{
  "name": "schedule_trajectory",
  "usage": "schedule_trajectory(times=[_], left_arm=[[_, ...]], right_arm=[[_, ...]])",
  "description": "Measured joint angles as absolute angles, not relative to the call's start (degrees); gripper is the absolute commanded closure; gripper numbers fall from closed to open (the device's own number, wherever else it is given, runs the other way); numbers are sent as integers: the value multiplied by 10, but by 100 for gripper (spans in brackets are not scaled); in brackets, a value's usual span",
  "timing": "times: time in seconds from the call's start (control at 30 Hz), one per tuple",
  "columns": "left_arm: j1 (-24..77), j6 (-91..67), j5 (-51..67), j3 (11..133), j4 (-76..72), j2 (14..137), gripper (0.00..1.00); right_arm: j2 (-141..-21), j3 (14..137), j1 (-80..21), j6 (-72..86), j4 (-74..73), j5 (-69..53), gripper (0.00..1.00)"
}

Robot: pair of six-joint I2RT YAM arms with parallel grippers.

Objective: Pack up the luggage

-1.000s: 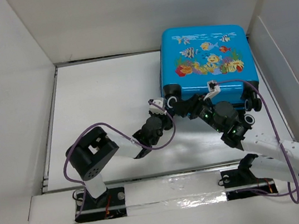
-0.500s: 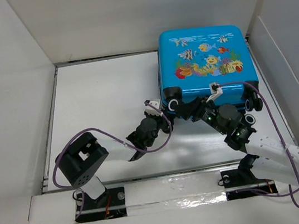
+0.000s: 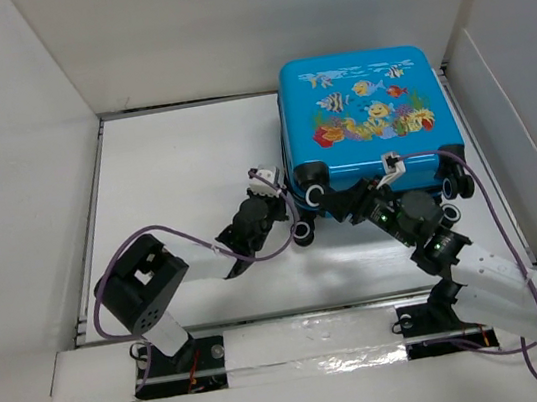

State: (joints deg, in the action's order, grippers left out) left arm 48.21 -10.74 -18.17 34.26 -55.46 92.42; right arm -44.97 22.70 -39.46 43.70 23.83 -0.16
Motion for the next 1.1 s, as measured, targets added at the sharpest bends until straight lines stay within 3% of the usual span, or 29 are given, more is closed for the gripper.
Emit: schedule_trajectory(times=[0.53, 0.57, 0.6, 0.7, 0.8, 0.9, 0.93, 1.0, 1.03, 1.1], left_arm=[[396, -69, -59, 468, -498, 1009, 97], [387, -73, -62, 474, -500, 1013, 88], [379, -78, -69, 474, -502, 1014, 64], [345, -116, -106, 468, -500, 1005, 35], [307, -173, -137, 423, -495, 958, 20], [296, -233, -166, 362, -476, 870, 18], [299, -253, -172, 343, -465, 832, 16], [314, -283, -182, 314, -444, 750, 1], [325, -295, -182, 304, -430, 705, 1], [343, -313, -167, 297, -404, 624, 1]], right_arm=[[-382, 227, -395, 411, 166, -10, 67], [-378, 228, -397, 407, 167, -15, 67], [-375, 228, -398, 403, 168, -19, 67], [-378, 231, -399, 398, 168, -31, 67], [-388, 237, -404, 390, 167, -39, 67], [-397, 249, -411, 382, 163, -43, 66], [-398, 255, -414, 379, 158, -44, 63], [-396, 271, -421, 373, 145, -43, 52], [-393, 282, -425, 368, 135, -43, 48], [-385, 307, -432, 360, 109, -34, 0]])
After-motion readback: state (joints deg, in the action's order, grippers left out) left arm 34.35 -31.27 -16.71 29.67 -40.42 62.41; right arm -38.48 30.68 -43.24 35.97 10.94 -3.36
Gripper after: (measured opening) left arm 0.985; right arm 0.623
